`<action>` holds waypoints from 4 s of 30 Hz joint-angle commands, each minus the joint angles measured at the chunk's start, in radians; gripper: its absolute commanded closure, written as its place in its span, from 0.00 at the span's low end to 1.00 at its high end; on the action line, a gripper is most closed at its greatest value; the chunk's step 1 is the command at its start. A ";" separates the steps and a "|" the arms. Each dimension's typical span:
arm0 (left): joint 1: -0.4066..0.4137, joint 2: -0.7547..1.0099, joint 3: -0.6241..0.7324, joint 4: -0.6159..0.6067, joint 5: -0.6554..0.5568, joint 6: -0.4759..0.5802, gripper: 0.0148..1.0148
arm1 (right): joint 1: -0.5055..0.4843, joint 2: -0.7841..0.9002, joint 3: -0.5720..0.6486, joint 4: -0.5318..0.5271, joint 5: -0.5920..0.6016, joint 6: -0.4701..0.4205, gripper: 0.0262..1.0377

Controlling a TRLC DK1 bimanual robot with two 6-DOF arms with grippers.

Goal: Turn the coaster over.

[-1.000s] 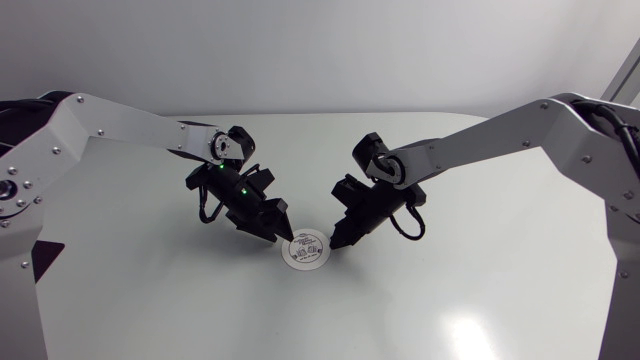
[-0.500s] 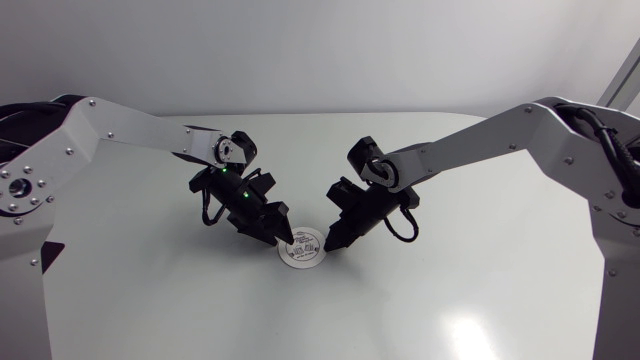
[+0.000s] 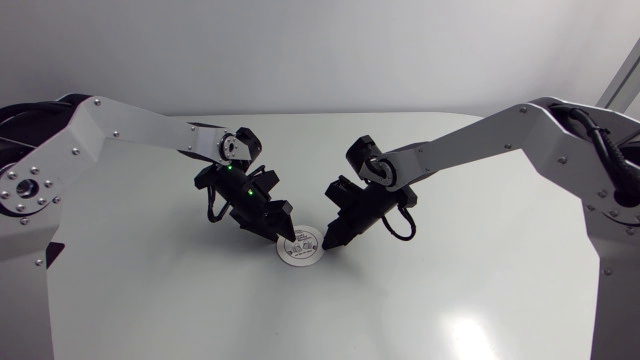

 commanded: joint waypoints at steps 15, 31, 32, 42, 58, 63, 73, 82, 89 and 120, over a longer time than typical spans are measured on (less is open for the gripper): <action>-0.036 0.054 -0.018 -0.019 0.173 0.004 0.37 | 0.006 0.074 -0.028 -0.008 0.027 -0.027 0.98; -0.034 0.022 -0.039 -0.007 0.253 0.025 0.66 | 0.006 0.063 -0.043 -0.005 0.027 -0.032 0.98; -0.028 0.016 -0.041 -0.003 0.247 0.024 0.76 | 0.005 0.055 -0.046 -0.005 0.027 -0.033 0.98; -0.015 -0.082 -0.110 0.047 0.110 0.031 0.89 | 0.002 0.015 -0.079 0.012 0.027 -0.027 0.97; -0.116 -0.351 -0.210 0.102 -0.140 0.102 0.97 | -0.050 -0.192 -0.212 0.048 0.030 -0.013 0.14; -0.169 -0.386 -0.243 0.099 -0.175 0.126 0.99 | -0.070 -0.233 -0.252 0.052 0.027 -0.018 0.14; -0.261 -0.458 -0.322 0.182 -0.311 0.142 0.99 | -0.089 -0.281 -0.307 0.068 0.029 -0.033 0.14; -0.361 -0.524 -0.435 0.331 -0.592 0.231 0.99 | -0.096 -0.299 -0.313 0.061 0.029 -0.047 0.14; -0.453 -0.529 -0.559 0.532 -0.813 0.367 0.99 | -0.113 -0.311 -0.324 0.057 0.029 -0.064 0.14; -0.489 -0.556 -0.647 0.616 -0.785 0.519 0.03 | -0.122 -0.327 -0.355 0.075 0.029 -0.079 0.14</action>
